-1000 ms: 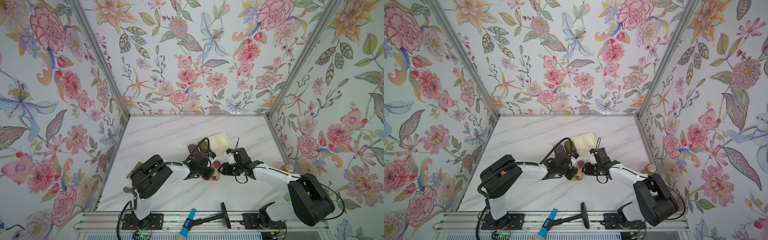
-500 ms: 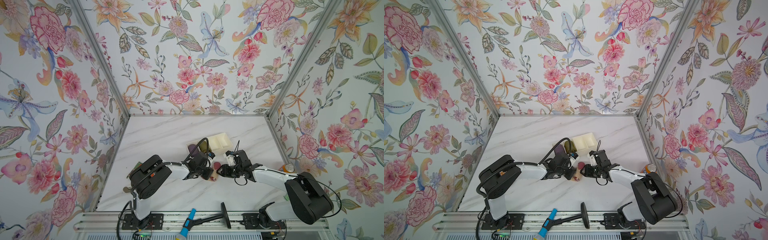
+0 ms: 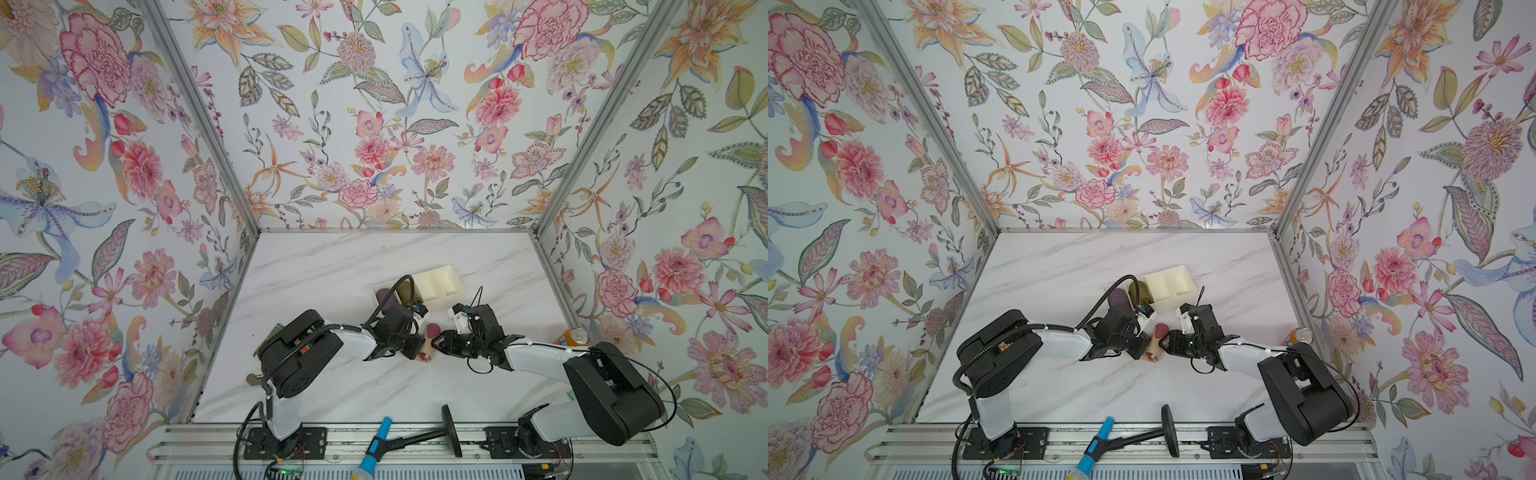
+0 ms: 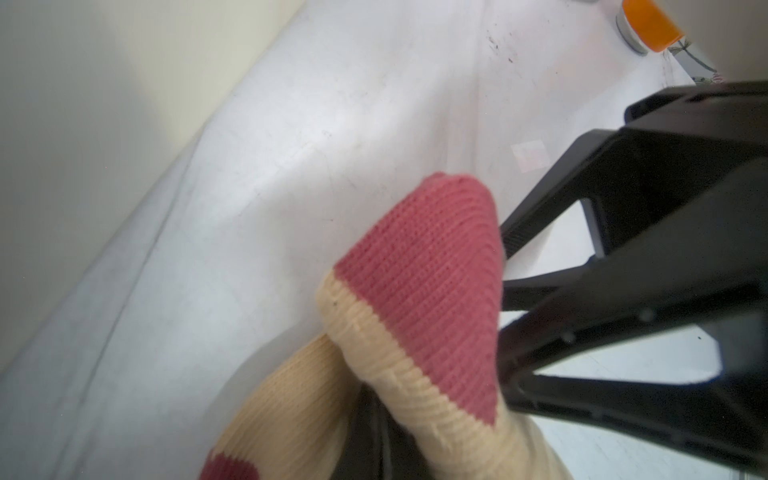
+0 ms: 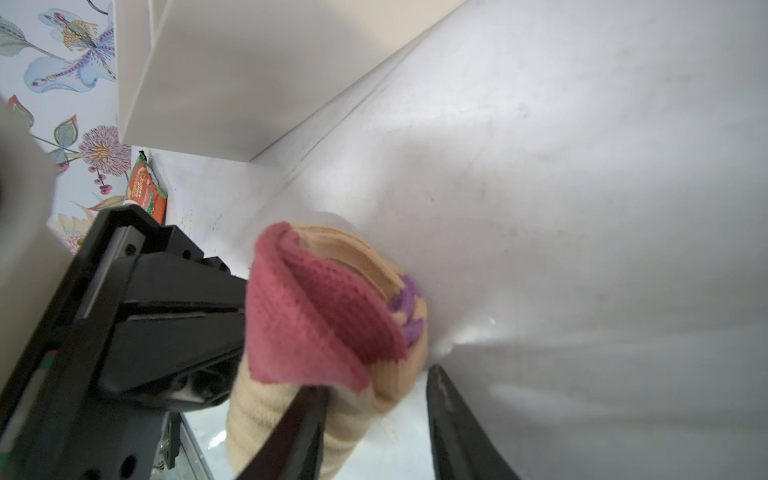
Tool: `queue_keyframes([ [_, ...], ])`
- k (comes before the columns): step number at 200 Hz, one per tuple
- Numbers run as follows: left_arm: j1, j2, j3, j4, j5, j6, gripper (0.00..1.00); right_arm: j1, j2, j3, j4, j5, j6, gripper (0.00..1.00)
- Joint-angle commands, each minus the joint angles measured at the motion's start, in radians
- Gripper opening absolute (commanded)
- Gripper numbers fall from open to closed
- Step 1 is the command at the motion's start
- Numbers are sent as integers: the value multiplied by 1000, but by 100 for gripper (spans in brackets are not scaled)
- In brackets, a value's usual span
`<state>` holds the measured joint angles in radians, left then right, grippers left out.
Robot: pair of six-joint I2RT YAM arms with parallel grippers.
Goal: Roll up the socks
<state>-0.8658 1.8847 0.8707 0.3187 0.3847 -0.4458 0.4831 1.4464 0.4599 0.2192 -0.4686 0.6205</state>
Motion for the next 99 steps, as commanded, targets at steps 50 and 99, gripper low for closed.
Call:
queue_keyframes([
  [50, -15, 60, -45, -45, 67, -20, 0, 29, 49, -27, 161, -46, 41, 38],
  [99, -15, 71, -42, -35, 76, -22, 0, 48, 51, -15, 157, -38, 20, 17],
])
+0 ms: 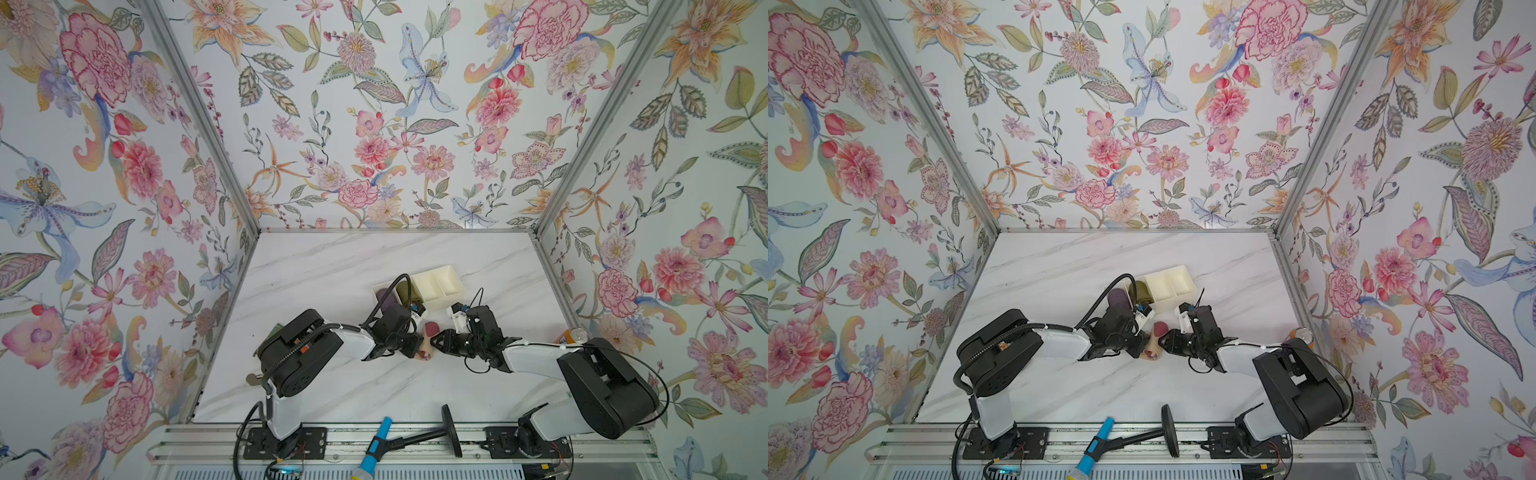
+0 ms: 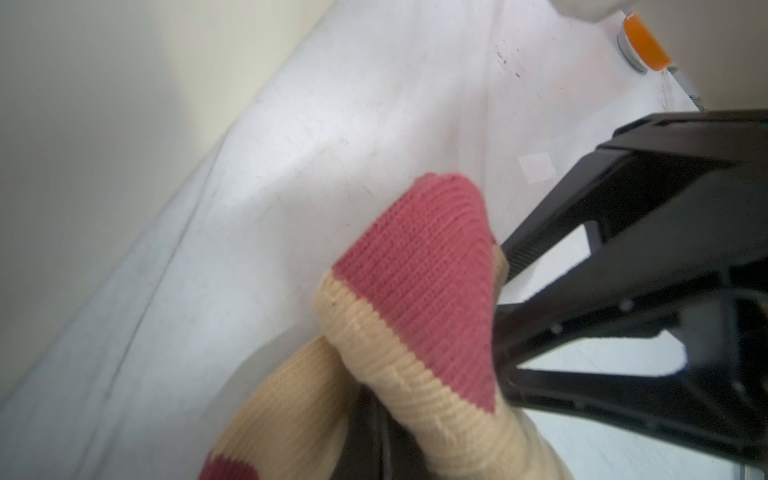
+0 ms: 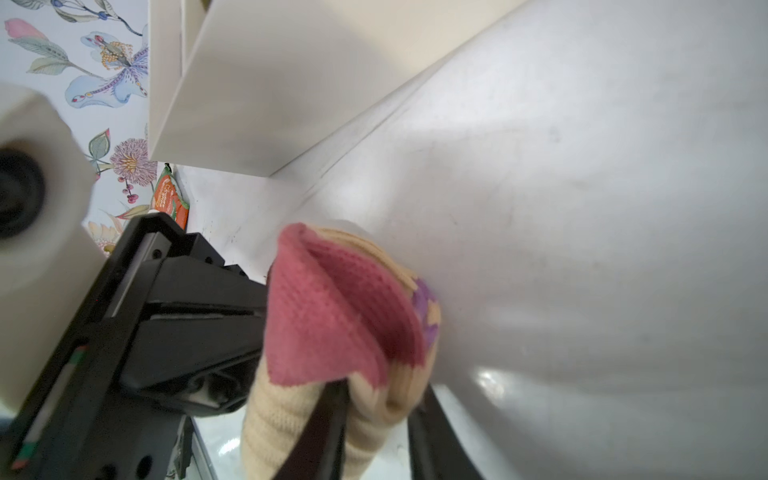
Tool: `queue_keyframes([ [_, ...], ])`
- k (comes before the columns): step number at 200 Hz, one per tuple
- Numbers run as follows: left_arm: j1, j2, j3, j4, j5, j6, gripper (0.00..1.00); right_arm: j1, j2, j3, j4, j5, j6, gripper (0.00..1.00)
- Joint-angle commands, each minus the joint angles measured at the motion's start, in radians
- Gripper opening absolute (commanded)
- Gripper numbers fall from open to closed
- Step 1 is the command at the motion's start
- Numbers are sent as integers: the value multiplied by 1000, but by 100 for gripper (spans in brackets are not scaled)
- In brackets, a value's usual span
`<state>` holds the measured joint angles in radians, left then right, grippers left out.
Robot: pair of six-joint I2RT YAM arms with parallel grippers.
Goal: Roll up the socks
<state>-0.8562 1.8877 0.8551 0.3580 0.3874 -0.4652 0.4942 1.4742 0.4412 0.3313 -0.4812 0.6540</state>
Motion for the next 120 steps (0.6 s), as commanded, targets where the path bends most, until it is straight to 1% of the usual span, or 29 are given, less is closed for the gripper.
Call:
queue_keyframes([
  [1, -24, 68, -27, -73, 74, -3, 0, 38, 23, 4, 45, -25, -15, 17],
  [43, -25, 69, -27, -70, 76, -1, 0, 67, 29, 41, -35, 3, -60, 0],
  [66, -25, 59, -26, -82, 70, 3, 0, 92, 21, 81, -133, 56, -99, 0],
  [100, -15, 19, -15, -147, 27, 29, 0, 122, -9, 149, -324, 163, -172, 0],
  [120, 2, -7, -11, -175, 7, 44, 5, 131, -28, 167, -383, 195, -196, 0],
])
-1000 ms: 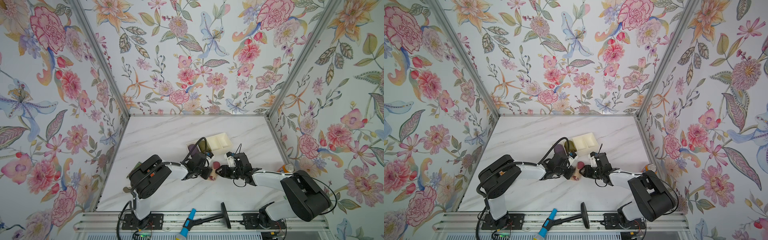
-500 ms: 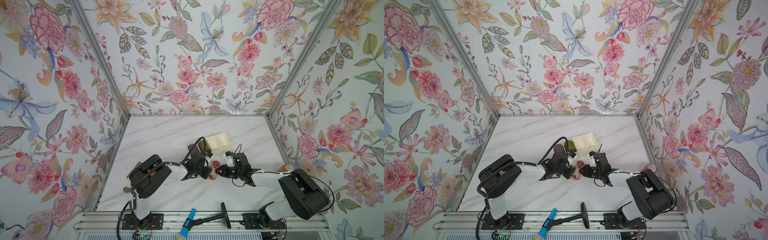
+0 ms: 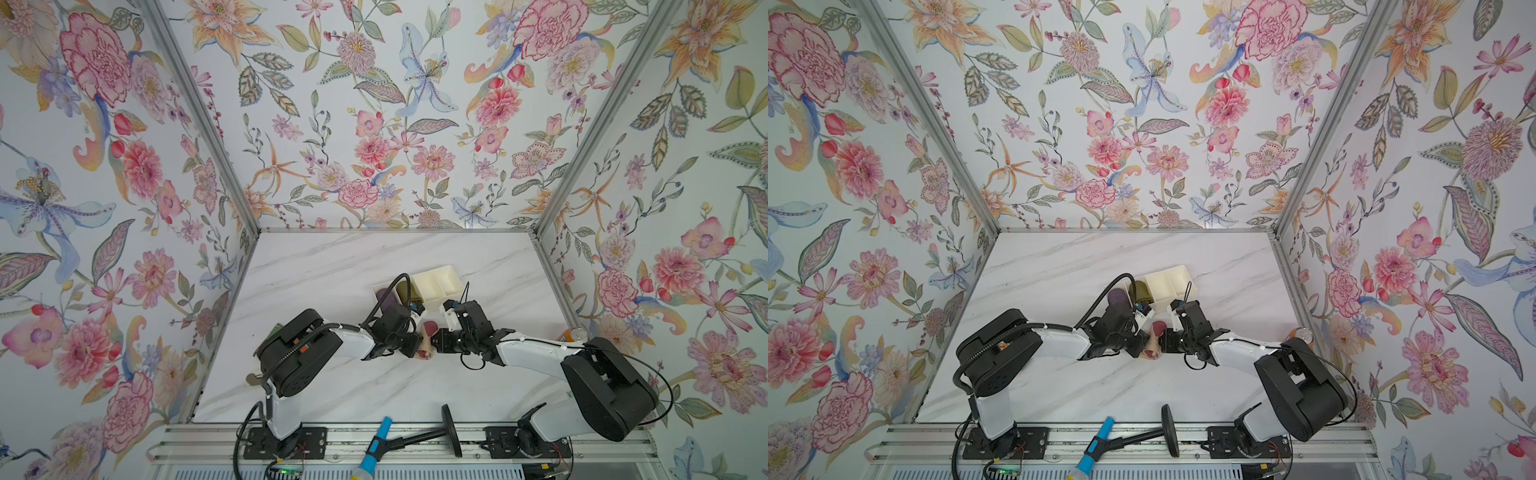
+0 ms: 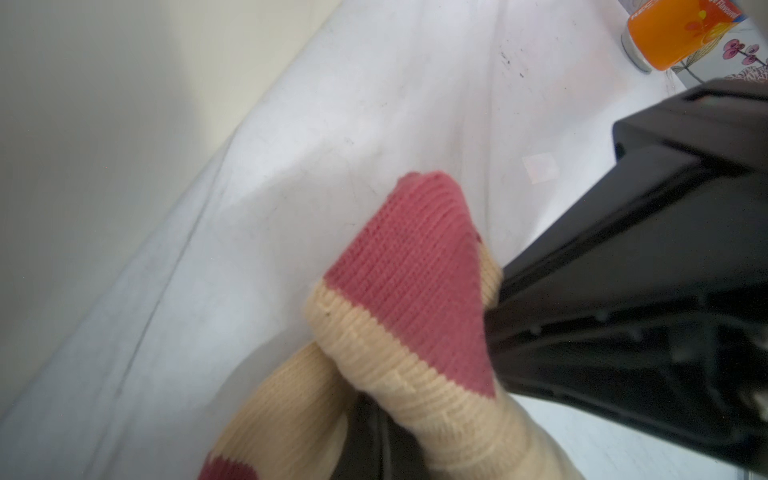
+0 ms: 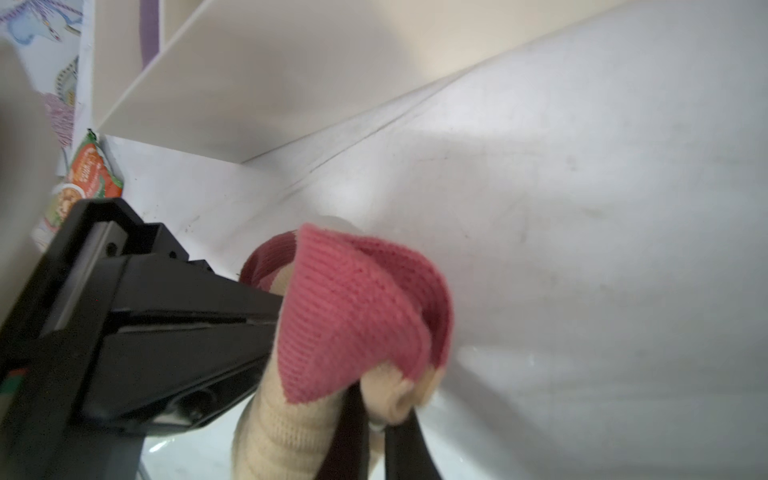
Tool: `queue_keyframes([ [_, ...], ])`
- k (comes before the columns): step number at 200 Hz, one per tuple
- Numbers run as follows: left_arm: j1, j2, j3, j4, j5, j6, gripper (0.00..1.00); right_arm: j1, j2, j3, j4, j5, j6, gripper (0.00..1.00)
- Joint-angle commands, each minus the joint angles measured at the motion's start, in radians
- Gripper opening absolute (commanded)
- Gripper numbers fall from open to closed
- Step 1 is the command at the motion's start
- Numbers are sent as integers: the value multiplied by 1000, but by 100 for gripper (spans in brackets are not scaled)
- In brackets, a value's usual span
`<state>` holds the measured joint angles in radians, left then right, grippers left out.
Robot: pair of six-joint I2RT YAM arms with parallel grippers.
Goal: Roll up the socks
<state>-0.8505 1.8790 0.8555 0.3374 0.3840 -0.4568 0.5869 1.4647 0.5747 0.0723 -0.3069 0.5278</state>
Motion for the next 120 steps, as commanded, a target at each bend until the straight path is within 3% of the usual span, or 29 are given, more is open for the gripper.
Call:
queue_keyframes([
  [1, -3, 0, -12, -156, 10, 36, 5, 39, -20, 35, -125, 22, -71, 0],
  [120, 96, -155, -13, -240, -110, 79, 10, 109, 20, 131, -257, 112, -125, 0],
])
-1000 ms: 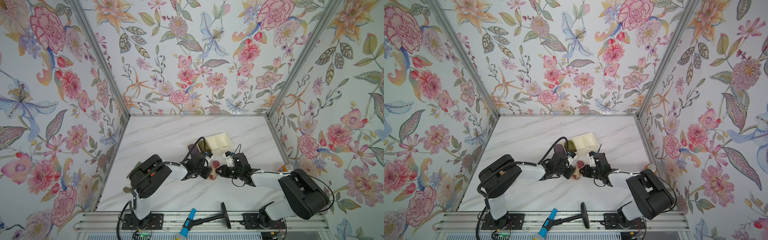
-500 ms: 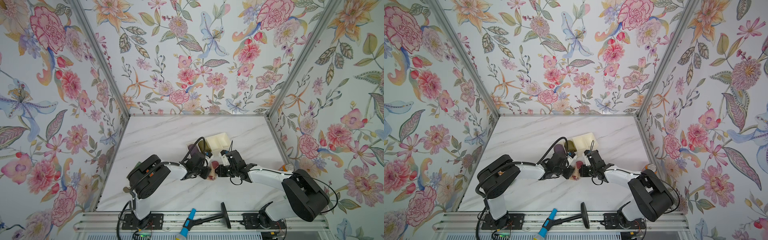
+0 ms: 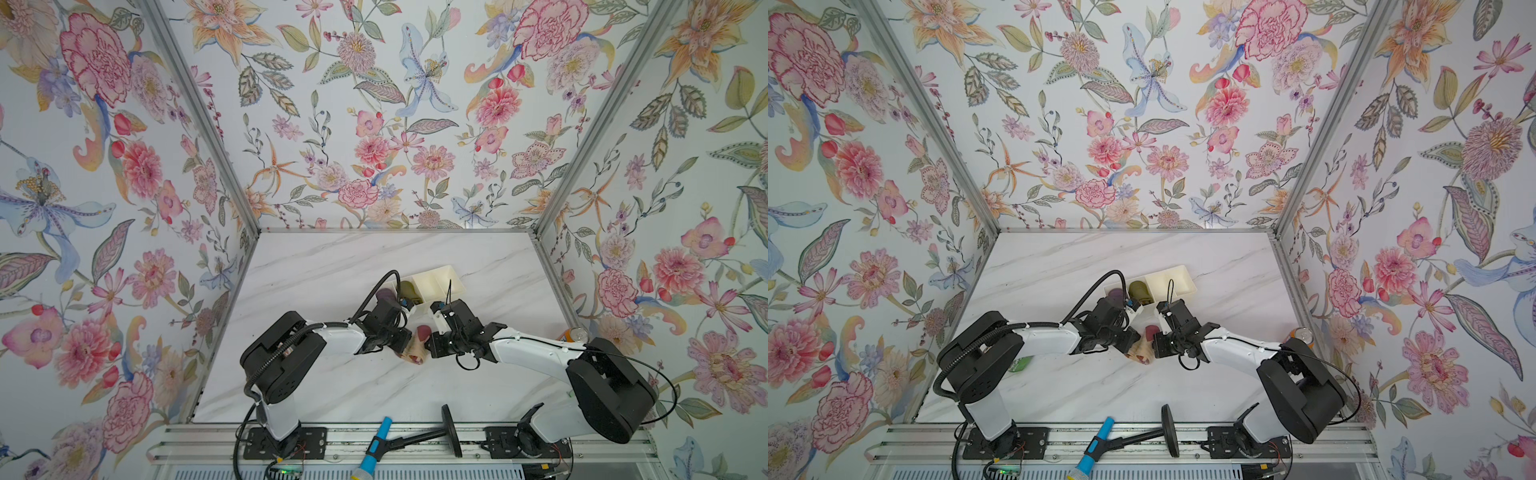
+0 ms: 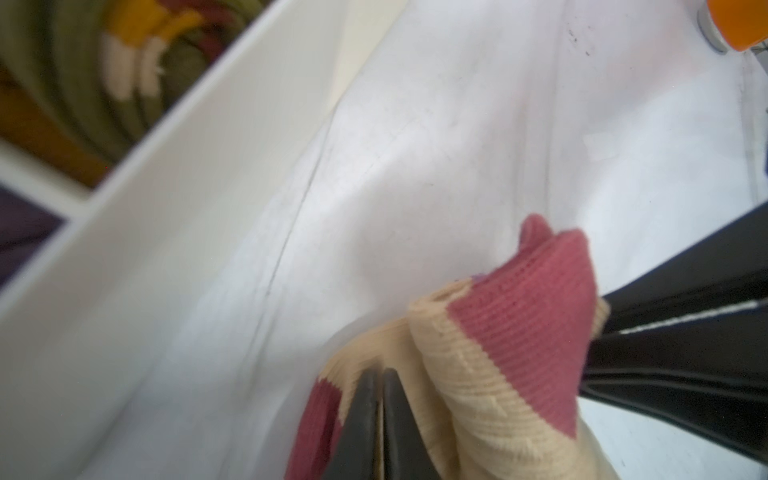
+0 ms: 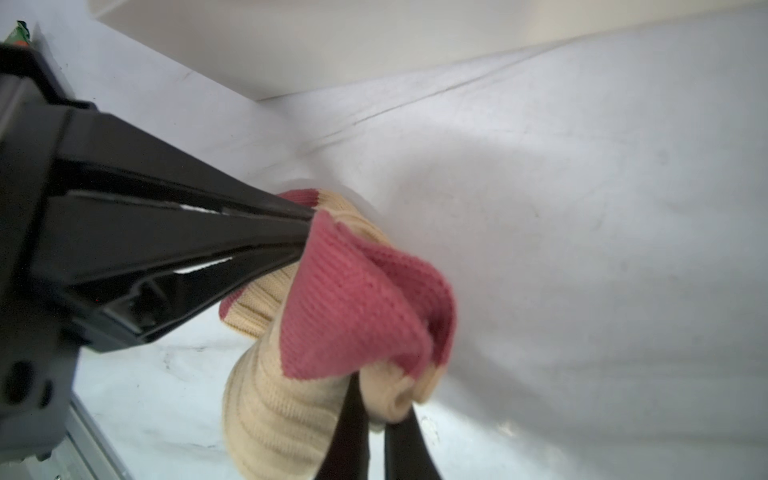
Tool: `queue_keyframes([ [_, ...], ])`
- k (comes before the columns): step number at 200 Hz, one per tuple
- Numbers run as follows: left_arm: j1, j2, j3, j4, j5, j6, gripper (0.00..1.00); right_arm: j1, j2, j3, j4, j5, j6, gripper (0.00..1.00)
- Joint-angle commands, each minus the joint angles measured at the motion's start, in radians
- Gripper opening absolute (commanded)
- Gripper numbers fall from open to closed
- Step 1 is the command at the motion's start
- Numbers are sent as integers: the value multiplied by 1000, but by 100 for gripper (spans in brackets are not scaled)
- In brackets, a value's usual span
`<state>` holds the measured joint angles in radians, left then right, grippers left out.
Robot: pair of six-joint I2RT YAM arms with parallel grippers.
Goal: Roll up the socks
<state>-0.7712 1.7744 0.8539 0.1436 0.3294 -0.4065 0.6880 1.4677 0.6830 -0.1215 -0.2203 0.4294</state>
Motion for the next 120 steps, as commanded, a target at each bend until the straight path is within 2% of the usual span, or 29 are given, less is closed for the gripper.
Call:
queue_keyframes([
  [1, 18, -52, -12, -48, -57, 29, 10, 8, 17, 22, -63, 25, -27, 0],
  [31, 18, -105, -10, -41, -59, 22, 6, 12, 23, 33, -71, 29, -30, 0],
  [63, 11, -156, -27, 13, 24, -4, 3, 15, 35, 41, -74, 28, -31, 0],
  [120, -77, -120, -9, 13, 73, -26, 2, 20, 51, 56, -75, 26, -31, 0],
])
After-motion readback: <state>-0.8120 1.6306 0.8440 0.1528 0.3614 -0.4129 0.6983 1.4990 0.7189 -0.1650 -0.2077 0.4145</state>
